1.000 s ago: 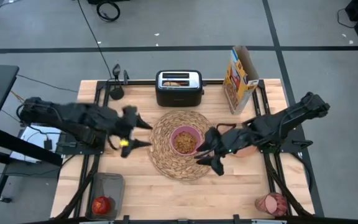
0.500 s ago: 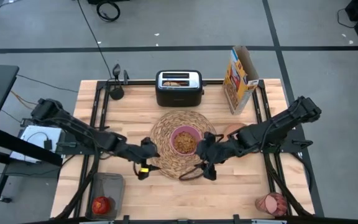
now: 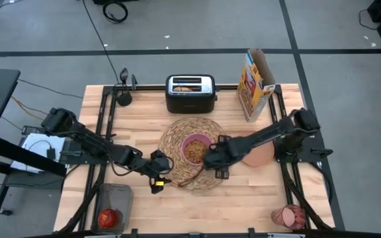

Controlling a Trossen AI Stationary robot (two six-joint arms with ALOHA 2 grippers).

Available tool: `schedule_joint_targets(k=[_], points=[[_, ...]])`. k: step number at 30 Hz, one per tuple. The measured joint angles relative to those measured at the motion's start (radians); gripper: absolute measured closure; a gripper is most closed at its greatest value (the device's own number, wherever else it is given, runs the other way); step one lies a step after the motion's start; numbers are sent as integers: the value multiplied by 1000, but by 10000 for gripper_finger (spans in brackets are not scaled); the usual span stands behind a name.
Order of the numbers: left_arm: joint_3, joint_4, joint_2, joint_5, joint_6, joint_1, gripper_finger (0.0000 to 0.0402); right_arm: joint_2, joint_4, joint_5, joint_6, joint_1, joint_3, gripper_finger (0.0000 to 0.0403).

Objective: Arrange a breakfast setting
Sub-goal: Put the brown plate on the brown placemat

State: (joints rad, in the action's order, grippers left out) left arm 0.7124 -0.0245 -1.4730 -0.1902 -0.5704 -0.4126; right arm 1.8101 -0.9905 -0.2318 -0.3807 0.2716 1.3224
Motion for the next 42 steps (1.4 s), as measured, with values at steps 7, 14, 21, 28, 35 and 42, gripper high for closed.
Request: schedule_joint_targets(k=[7, 14, 21, 28, 35, 42], points=[[0, -14, 36, 8, -76, -3, 121, 35, 49, 15, 143, -54, 0, 144], [2, -9, 62, 9, -78, -2, 121, -36, 107, 48, 208, -43, 0, 144], [1, -12, 62, 9, -77, 16, 121, -43, 99, 41, 193, -60, 0, 144], [0, -23, 102, 10, -79, 19, 121, -43, 21, 42, 191, -67, -2, 144], [0, -14, 201, 10, -81, 29, 121, -43, 97, 68, 200, -87, -84, 144], [1, -12, 325, -19, -38, 77, 121, -47, 174, 137, 275, -73, -66, 144]])
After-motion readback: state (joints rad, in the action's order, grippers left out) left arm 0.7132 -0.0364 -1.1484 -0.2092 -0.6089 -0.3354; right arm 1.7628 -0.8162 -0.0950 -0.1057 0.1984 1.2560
